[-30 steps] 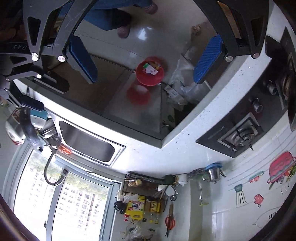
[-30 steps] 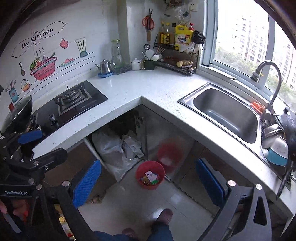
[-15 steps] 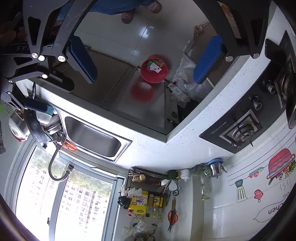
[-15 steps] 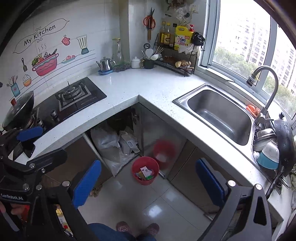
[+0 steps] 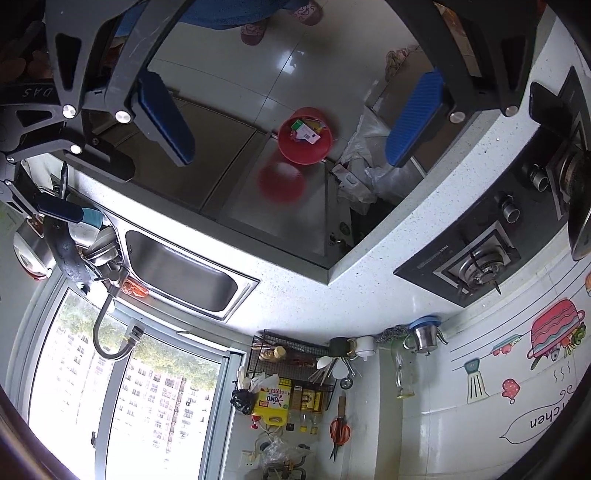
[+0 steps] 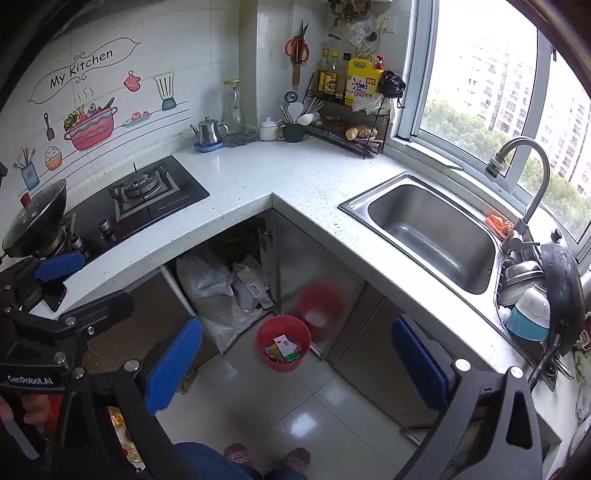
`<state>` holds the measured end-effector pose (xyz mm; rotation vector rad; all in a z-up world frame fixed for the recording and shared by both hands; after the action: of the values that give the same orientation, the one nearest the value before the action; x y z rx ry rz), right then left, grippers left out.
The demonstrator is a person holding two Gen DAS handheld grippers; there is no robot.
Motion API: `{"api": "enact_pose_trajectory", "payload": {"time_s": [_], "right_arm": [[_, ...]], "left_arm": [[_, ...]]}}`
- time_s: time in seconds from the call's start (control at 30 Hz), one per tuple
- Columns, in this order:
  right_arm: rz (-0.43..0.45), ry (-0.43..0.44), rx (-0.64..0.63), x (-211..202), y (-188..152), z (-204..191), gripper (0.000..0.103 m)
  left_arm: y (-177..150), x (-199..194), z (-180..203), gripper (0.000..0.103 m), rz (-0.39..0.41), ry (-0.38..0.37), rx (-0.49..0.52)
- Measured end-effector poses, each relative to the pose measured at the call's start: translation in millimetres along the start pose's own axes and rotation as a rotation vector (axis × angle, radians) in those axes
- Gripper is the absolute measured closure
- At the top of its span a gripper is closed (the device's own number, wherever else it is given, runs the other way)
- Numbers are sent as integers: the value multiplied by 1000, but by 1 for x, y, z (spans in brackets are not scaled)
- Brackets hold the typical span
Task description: Collect trash
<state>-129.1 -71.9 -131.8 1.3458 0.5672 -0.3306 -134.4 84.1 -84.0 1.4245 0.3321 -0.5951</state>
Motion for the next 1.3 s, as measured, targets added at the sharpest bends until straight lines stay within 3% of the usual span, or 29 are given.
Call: {"api": "enact_pose_trajectory", "payload": {"time_s": [1.3], "right_arm": [[-22,8,-11,-2,-6,-6,1]], "left_arm": [[-12,-3,-6,1,-8,14,12]]}}
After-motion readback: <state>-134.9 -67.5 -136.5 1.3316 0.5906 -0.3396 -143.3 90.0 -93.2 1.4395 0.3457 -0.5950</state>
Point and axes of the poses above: each gripper's, at about its wrist camera, not at the fingertips, and x roughly the way its jaws point, z to its right, y to its top, the point moved 7 cm from there along x, roughly the way its jaws point, and after that the axes turned 12 degrees about z, right-handed, at the moved point
